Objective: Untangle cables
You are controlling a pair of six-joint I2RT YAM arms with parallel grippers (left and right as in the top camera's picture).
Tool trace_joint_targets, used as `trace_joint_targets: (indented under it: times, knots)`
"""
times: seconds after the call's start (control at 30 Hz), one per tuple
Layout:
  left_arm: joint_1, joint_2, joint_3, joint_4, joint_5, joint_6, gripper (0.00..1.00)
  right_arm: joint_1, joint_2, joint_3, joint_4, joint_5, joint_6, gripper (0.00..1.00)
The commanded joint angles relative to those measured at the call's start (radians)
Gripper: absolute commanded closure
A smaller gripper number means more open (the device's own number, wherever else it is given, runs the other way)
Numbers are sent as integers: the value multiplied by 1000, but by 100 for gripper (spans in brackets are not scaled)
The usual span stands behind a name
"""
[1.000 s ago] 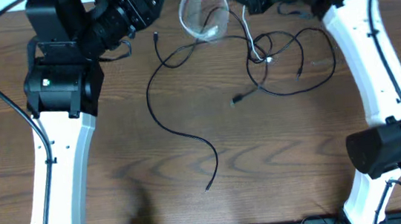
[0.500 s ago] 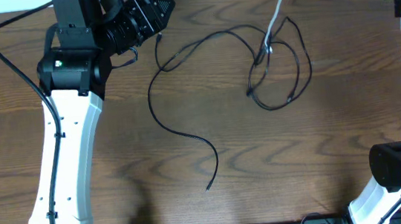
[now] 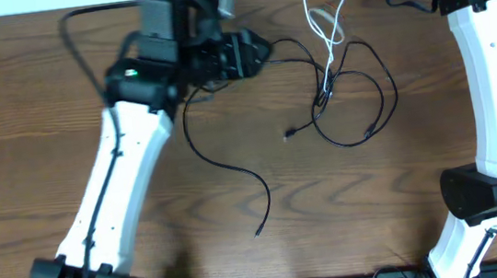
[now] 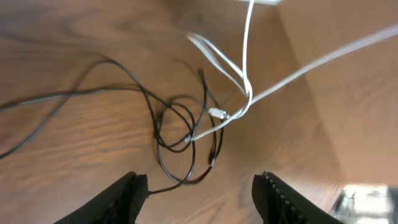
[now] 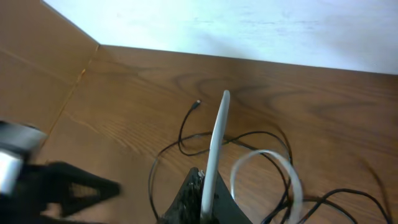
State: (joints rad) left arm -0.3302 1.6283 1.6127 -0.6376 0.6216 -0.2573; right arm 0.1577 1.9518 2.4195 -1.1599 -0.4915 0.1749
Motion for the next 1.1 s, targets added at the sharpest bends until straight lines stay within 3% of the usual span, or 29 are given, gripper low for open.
trace_joint_targets:
  times: [0.0,0.23,0.53,0.97,1.07]
  knots:
    - [-60,60,-77,72,-5,124,39,-26,-10,5,-12,6,-15,99]
    - [-115,134,-226,295,-5,145,36,-75,-10,5,-24,-47,-15,99]
    - [-192,248,-363,691,-3,153,31,-98,-10,5,-38,-61,-15,99]
    - [-241,410,-363,769,-56,150,31,-105,-10,5,-42,-67,-15,99]
    - [-246,411,-364,782,-69,149,37,-106,-10,5,-28,-103,-15,99]
